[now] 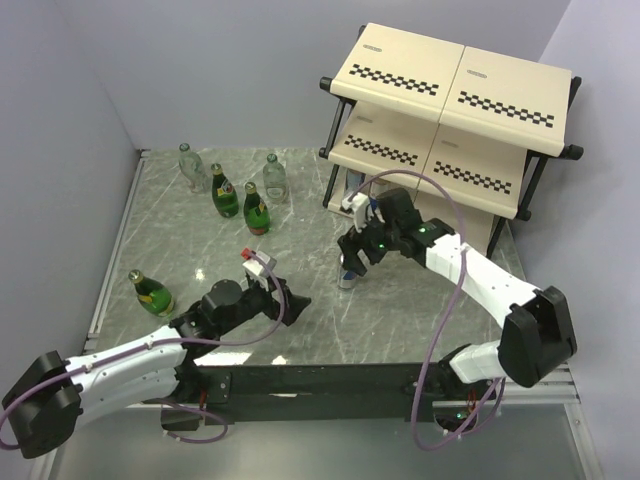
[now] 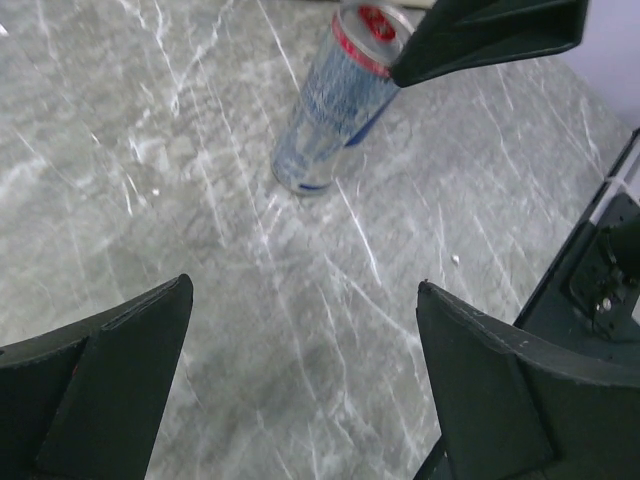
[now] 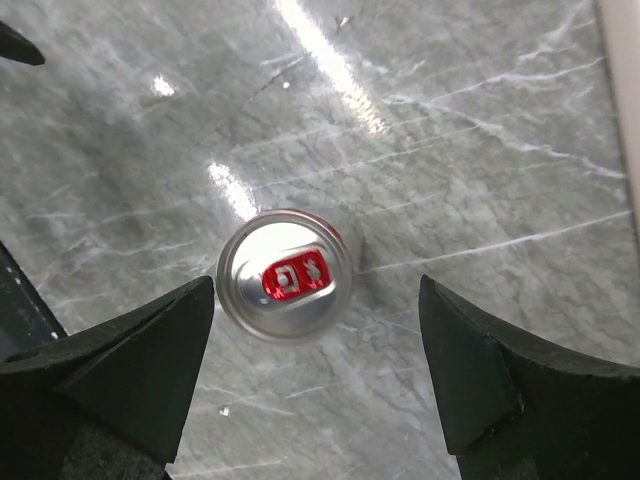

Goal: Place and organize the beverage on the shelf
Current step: Pick up the drink from the center of the board.

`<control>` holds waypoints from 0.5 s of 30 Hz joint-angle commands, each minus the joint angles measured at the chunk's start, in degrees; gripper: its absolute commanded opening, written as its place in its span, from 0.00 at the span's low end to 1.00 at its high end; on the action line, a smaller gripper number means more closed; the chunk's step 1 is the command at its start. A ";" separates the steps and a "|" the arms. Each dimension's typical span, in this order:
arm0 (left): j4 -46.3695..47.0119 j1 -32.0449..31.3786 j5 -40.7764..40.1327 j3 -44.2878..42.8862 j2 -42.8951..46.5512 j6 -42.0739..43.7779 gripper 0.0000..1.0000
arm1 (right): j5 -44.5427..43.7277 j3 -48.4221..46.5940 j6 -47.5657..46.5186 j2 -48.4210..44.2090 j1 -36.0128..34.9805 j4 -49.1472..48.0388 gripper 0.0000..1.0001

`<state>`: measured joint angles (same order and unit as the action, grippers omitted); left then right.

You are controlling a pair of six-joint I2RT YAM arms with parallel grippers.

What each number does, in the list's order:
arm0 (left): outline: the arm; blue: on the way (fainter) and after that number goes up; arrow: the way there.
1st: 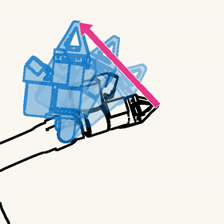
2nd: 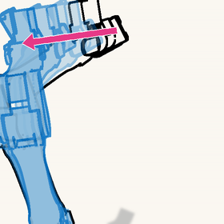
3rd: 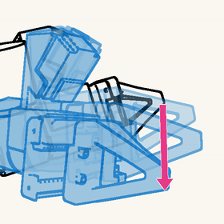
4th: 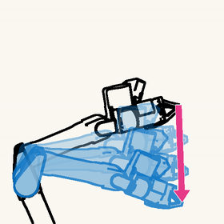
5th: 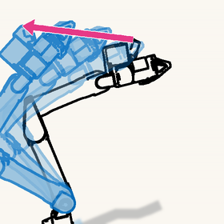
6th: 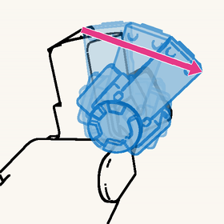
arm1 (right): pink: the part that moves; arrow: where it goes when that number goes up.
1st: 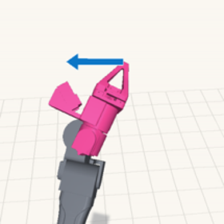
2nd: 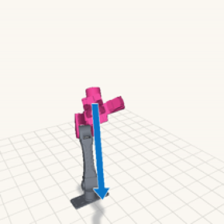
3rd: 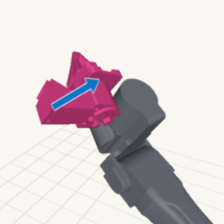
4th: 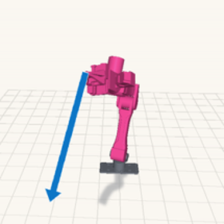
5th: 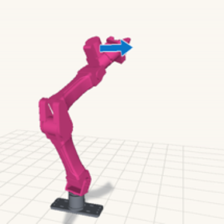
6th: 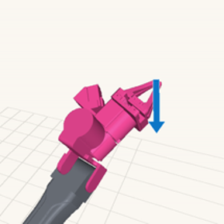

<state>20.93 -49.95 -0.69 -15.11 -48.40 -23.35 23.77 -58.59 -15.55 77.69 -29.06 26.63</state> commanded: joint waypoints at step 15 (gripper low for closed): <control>20.11 -0.23 2.36 1.85 -10.91 1.73 0.99 | -8.21 -3.82 1.31 4.40 -5.92 -0.97 0.73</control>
<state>34.15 -49.95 1.21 -11.29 -57.14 -23.03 17.10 -60.12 -14.33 82.43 -34.33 26.52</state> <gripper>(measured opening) 0.995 0.731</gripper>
